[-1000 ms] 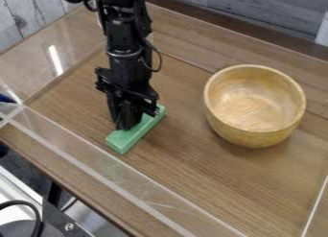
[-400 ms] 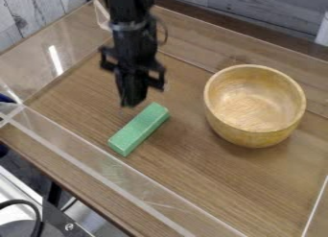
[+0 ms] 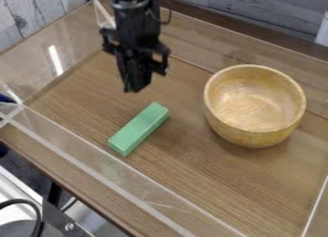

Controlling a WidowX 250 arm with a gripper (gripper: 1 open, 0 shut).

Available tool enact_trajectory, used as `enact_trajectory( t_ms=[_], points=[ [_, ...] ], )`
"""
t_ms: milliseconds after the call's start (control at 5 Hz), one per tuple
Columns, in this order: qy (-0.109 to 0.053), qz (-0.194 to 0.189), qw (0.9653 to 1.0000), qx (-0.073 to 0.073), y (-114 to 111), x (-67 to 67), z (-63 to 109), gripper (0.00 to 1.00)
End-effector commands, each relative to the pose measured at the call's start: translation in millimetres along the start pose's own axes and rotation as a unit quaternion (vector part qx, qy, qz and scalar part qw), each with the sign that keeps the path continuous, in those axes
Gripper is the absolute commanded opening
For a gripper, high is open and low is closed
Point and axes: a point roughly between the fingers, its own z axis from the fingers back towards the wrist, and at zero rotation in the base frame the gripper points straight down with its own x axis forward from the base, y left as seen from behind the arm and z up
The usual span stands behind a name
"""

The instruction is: Put the green block in the brown bowl

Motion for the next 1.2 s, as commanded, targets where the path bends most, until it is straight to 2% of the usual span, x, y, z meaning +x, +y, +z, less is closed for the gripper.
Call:
enact_trajectory(
  t_ms=[0, 200, 400, 600, 1000],
  points=[
    [-0.014, -0.013, 0.9997, 0.012, 4.4, -0.4, -8.8, 1.0],
    [-0.016, -0.013, 0.9997, 0.013, 3.8, -0.5, -10.7, 0.0],
    [-0.011, -0.013, 0.9998, 0.013, 3.8, -0.1, -14.6, 1.0],
    [-0.009, -0.012, 0.9998, 0.012, 3.6, 0.1, -16.1, 1.0],
    [0.009, -0.014, 0.9998, 0.015, 4.4, -1.4, -38.4, 1.0]
  ],
)
